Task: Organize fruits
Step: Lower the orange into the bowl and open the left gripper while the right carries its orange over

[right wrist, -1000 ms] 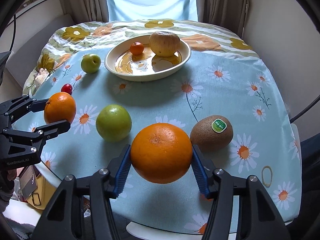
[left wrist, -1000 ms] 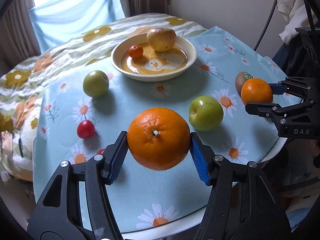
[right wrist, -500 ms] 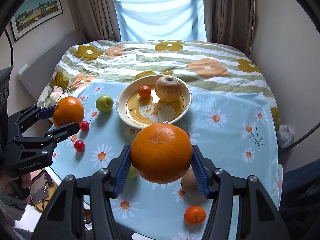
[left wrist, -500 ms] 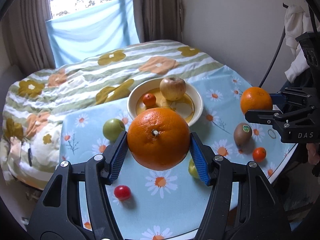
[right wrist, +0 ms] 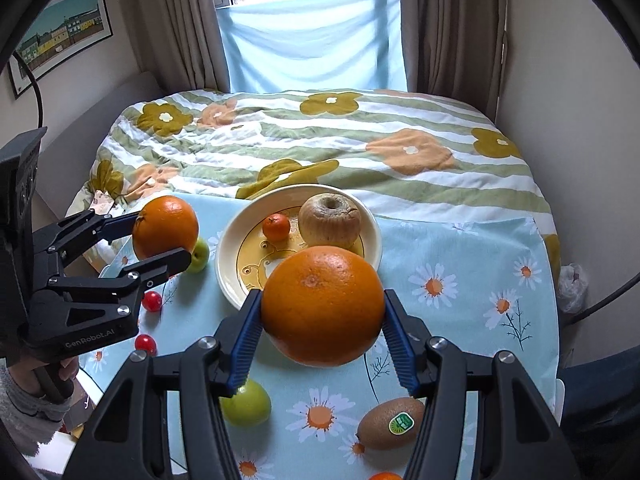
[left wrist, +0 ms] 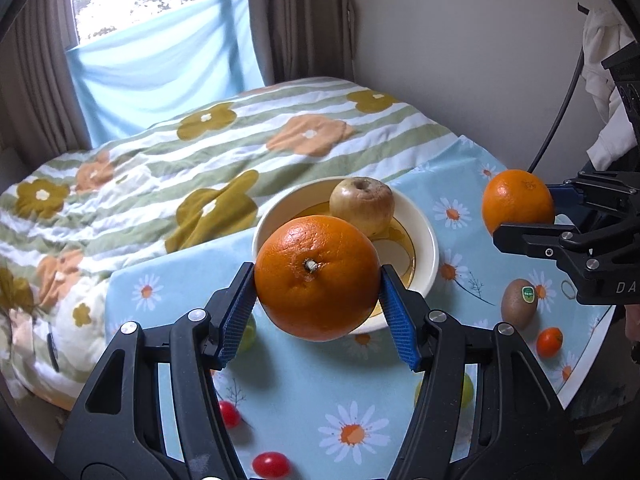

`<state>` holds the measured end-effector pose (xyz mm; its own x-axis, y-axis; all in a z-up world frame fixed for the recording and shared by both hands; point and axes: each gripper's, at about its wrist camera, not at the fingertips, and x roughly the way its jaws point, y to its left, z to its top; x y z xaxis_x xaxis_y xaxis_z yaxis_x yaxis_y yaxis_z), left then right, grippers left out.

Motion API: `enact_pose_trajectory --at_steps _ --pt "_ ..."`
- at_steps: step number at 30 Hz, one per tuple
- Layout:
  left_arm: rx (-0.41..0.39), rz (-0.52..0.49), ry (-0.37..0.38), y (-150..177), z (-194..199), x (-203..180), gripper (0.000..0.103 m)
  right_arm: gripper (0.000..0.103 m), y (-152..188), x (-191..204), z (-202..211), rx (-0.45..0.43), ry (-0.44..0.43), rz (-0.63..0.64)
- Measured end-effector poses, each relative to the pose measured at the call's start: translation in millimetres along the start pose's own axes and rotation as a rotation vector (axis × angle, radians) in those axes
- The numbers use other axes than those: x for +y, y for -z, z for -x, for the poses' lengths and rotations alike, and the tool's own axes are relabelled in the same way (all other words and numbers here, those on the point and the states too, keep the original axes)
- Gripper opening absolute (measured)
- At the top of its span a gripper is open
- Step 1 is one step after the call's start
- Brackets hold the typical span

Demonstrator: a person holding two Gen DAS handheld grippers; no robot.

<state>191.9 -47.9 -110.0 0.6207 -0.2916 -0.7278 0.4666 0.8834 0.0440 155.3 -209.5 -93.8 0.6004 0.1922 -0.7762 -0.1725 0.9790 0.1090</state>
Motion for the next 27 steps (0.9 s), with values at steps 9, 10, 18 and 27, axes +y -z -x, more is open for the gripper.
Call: enact_pose_trajectory --at_steps 9,10,18,27 --pt "0.097 -0.043 0.055 -2 -64 8 0.066 0.054 -12 -12 -38 0.041 0.03 -0.087" --pt "0.106 -0.052 0.06 -2 -70 7 0.066 0.054 -13 -13 -42 0.047 0.033 -0.096" --pt "0.159 -0.126 0.069 0 -100 -4 0.066 0.054 -12 -23 -61 0.077 0.05 -0.142" --pt "0.182 -0.106 0.089 0 -105 -3 0.072 0.054 -15 -29 -63 0.073 0.056 -0.165"
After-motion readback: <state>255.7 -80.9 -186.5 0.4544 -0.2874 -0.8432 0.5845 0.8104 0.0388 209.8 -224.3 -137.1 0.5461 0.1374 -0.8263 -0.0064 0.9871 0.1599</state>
